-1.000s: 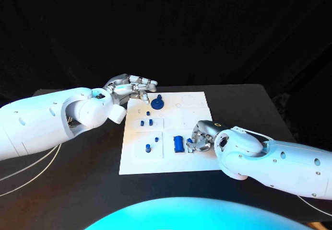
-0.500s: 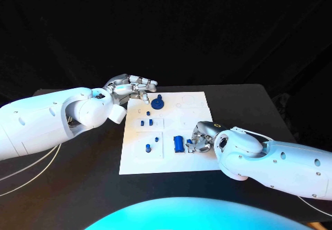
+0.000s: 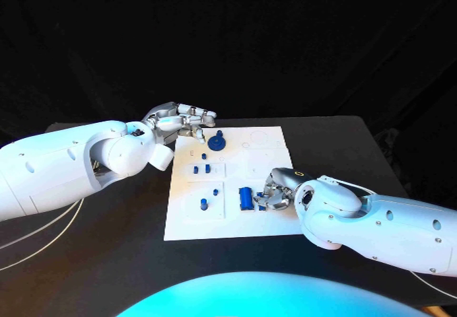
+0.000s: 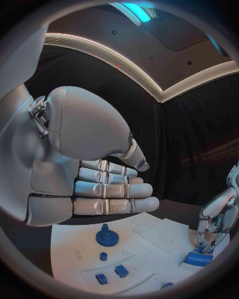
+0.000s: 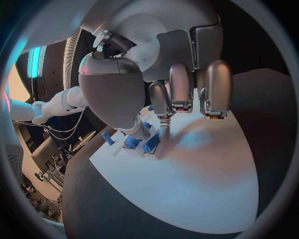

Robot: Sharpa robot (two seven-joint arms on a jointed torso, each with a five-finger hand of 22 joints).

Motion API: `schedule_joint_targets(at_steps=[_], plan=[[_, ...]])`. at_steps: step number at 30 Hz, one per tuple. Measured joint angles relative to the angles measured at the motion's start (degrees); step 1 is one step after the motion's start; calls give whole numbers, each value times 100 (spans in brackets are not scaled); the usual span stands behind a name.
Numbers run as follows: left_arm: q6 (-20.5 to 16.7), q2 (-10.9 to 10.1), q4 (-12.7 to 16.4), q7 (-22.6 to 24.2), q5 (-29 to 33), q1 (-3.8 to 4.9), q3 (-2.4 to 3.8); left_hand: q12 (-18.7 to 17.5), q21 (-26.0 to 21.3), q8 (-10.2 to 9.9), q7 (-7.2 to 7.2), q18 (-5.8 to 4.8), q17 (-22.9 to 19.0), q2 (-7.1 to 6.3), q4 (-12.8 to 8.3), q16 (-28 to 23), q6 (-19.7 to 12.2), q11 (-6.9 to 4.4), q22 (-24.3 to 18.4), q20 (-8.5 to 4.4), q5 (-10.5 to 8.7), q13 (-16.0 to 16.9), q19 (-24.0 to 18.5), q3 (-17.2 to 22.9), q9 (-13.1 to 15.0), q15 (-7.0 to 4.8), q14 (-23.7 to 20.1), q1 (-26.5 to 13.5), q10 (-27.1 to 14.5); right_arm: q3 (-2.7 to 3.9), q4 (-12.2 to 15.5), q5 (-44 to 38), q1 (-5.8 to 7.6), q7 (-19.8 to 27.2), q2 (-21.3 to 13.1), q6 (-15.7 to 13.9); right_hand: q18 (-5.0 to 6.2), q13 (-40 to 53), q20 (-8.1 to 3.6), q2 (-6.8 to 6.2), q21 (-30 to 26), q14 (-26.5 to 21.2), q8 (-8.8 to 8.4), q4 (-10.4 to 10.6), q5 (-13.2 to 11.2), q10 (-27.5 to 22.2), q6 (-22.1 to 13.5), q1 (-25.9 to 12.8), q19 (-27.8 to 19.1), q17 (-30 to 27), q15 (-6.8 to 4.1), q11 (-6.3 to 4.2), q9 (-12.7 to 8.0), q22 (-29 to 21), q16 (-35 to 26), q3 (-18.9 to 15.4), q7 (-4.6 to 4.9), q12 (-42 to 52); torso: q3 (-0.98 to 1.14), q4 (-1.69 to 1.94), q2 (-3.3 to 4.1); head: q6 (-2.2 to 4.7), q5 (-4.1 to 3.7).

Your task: Assemble the parts on the task board

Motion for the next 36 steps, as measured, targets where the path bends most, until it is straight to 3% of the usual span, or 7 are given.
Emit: schedule_joint_targets(at_steps=[4, 18, 23, 26, 36], plan=[[1, -3, -1, -2, -1, 1, 0, 0, 0, 0, 0, 0, 0, 0, 0, 0, 0, 0, 0, 0, 0, 0, 0, 0, 0, 0, 0, 0, 0, 0, 2, -4, 0, 2, -6, -7, 0, 0, 0, 58, 0, 0, 0, 4, -1, 0, 1, -58, 0, 0, 0, 0, -23, 0, 0, -69, -2, 0, 0, 1, 0, 0, 0], [6, -13, -4, -7, -4, 1, 0, 43, 0, 0, 0, 0, 0, 0, 0, 0, 0, 20, 0, 0, 0, -6, 0, 0, 0, 0, 0, 0, -20, -4, 203, -44, -6, 47, -270, -94, 0, -1, 0, 55, 0, 0, -2, -77, 0, 0, -4, -50, 0, 0, 0, 0, -21, -1, 0, -194, 1, -30, 4, -3, -2, 0, 4], [8, -16, -8, -9, -7, 1, 0, 43, 0, 0, 0, 0, 0, 0, 0, 0, 0, 20, 0, 0, 0, -6, 0, 0, 0, 0, 0, 0, -20, -3, 380, -7, -33, 200, -465, -149, 0, -1, 0, 50, -51, 0, -2, -303, -297, 0, -37, 319, 0, -1, 0, 0, -13, -2, 0, -274, 35, -99, 4, -4, -4, 0, 9], [10, -17, -10, -11, -9, 0, 0, 43, 0, 0, 0, 0, 0, 0, 0, 0, 0, 20, 0, 0, 0, -6, 0, 0, 0, 0, 0, 0, -20, -3, 471, 32, -66, 300, -555, -172, 0, -1, 0, 42, -51, 0, -2, -346, -427, 0, -37, 351, 0, -1, 0, 0, -13, -2, 0, -318, 34, -99, 4, -7, -4, 0, 10], [21, -12, -18, -16, -20, 1, 0, 43, 0, 0, 0, 0, 0, 0, 0, 0, 0, 20, 0, 0, 0, -6, 0, 0, 0, 0, 0, 0, -20, -6, 549, 147, -139, 542, -637, -205, 0, -2, 0, 42, -51, 0, -2, -320, -458, 0, -37, 351, 0, 4, 0, 0, -13, -3, 0, -344, 34, -99, 1, -3, -4, 0, -4]])
